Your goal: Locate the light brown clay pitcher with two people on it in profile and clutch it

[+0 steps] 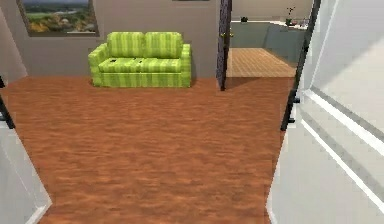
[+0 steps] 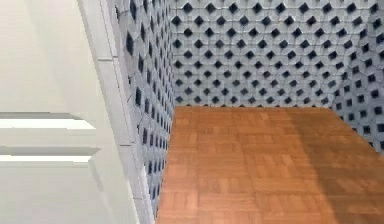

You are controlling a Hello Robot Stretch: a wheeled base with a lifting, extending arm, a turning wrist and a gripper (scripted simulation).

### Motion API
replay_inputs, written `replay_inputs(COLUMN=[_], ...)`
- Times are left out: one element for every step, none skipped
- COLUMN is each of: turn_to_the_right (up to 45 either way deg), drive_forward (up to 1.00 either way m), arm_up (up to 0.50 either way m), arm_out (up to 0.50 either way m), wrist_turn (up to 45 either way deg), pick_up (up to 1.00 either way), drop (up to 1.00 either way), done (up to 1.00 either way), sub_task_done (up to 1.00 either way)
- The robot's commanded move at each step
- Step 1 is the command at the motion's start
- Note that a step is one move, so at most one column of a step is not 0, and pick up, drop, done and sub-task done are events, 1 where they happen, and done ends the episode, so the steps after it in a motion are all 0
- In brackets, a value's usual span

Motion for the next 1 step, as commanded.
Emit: replay_inputs(turn_to_the_right=[0.0], drive_forward=[1.00], arm_up=[0.00], arm_out=[0.00], wrist_turn=[0.0], pick_up=[0.00], drop=[0.00], done=[0.00], sub_task_done=[0.00])
